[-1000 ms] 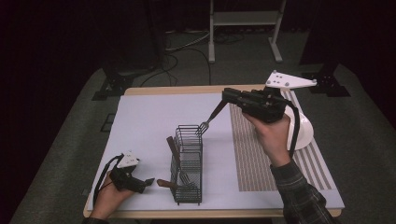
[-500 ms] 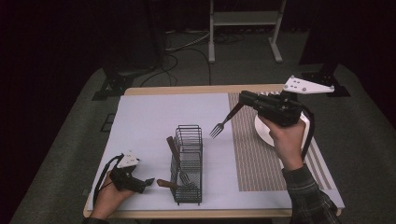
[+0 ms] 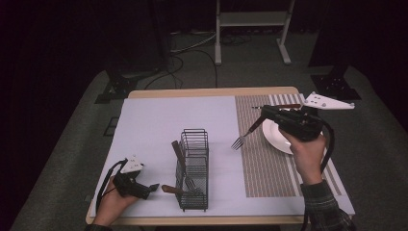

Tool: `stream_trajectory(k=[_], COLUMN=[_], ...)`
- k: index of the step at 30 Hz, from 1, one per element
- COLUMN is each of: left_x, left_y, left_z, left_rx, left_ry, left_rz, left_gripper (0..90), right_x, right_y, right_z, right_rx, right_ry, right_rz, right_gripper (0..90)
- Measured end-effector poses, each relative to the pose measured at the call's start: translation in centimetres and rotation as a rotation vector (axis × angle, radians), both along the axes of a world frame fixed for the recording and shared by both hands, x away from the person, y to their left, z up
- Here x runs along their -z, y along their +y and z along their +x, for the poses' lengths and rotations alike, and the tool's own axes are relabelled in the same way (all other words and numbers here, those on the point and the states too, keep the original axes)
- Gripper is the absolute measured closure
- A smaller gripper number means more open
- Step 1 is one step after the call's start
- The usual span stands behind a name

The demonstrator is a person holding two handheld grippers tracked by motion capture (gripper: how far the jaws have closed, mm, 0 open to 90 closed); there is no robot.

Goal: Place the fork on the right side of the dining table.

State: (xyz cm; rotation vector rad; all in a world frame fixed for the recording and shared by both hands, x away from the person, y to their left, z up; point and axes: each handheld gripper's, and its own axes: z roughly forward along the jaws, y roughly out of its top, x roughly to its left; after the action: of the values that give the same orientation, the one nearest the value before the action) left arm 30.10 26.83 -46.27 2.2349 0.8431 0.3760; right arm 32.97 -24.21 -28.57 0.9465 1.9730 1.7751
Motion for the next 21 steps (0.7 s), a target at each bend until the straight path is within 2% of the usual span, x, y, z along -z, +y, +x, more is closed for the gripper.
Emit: stream_trajectory(k=[13, 17, 21], left_x=[0.0, 0.0, 0.0], left_y=[0.0, 0.0, 0.0], left_z=[0.0, 0.0, 0.0], left_rx=[0.001, 0.001, 0.001], left_ry=[0.0, 0.0, 0.0], left_rz=[0.0, 0.0, 0.0], left_gripper=[0.0, 0.0, 0.0], right_x=[2.3, 2.7, 3.7], right_y=[-3.3, -3.6, -4.8], right_z=[-1.2, -1.4, -2.1], right_rx=[0.09, 0.103, 0.139], right_ry=[0.072, 0.077, 0.105], right_rz=[-0.023, -0.027, -0.043], right_gripper=[80.3, 80.3, 80.2])
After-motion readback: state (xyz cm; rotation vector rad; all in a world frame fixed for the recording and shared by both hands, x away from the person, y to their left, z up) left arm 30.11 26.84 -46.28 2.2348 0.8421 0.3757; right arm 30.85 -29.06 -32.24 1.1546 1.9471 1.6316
